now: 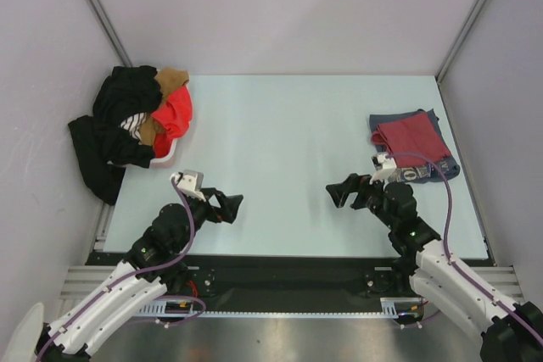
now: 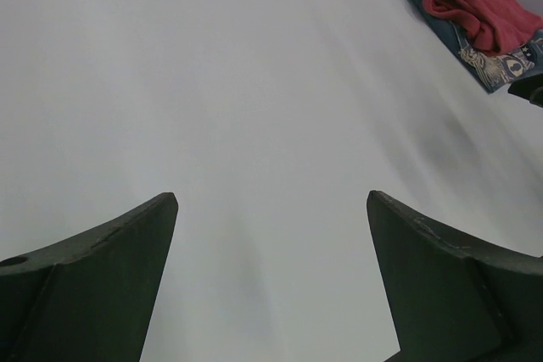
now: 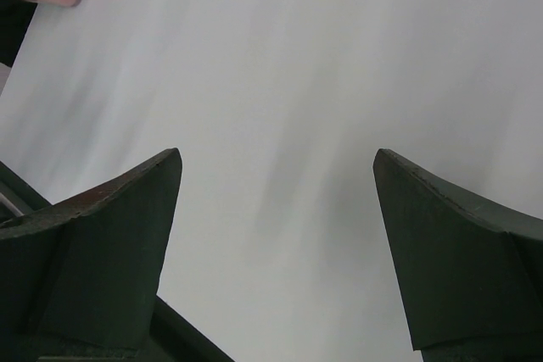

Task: Fold and stack the tank tops
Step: Neatly place the folded tank top to the corner

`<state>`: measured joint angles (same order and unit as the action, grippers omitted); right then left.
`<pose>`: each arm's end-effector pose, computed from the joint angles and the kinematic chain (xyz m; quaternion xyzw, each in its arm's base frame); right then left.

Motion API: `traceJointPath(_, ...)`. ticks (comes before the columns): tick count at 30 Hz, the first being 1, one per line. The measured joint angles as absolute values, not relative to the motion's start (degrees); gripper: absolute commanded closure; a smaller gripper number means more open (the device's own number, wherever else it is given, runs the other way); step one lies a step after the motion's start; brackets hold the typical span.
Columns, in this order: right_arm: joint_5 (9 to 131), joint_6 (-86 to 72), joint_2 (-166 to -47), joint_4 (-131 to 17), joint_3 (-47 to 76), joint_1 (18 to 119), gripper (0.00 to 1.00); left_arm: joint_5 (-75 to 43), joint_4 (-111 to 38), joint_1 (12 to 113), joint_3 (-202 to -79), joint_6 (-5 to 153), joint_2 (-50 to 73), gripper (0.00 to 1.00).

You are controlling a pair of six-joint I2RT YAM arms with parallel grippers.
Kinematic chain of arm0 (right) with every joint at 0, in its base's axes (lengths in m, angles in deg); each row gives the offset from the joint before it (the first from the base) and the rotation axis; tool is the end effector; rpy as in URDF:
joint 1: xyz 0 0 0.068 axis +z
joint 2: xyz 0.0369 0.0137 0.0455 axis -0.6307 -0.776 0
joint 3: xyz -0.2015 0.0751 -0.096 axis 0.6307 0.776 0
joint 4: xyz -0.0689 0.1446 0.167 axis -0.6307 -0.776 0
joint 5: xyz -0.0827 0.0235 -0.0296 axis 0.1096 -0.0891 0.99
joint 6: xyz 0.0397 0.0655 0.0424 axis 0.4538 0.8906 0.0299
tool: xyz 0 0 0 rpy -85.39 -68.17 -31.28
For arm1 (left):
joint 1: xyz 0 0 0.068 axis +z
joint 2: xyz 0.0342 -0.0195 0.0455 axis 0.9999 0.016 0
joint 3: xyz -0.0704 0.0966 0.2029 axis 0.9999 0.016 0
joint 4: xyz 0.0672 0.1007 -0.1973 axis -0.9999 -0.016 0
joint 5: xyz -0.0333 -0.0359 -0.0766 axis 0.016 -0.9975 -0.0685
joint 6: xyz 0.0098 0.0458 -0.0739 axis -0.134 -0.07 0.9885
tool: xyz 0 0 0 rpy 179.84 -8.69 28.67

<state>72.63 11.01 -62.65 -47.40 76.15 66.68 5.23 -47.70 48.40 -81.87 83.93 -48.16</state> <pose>0.1799 0.1018 0.1825 -0.0464 0.7880 0.3025 0.5342 0.1368 -0.0946 0.1967 0.0548 0.7713 -0.2515 0.5821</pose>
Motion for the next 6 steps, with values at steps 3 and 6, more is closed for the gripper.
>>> traceJointPath(3,72.87,11.01,-61.95,-47.47,76.15,66.68,0.00,5.08,-47.67,48.40,-81.87,83.93,-48.16,0.00)
traceJointPath(6,72.96,11.01,-61.87,-47.47,76.15,66.68,0.00,5.08,-47.67,48.40,-81.87,83.93,-48.16,0.00)
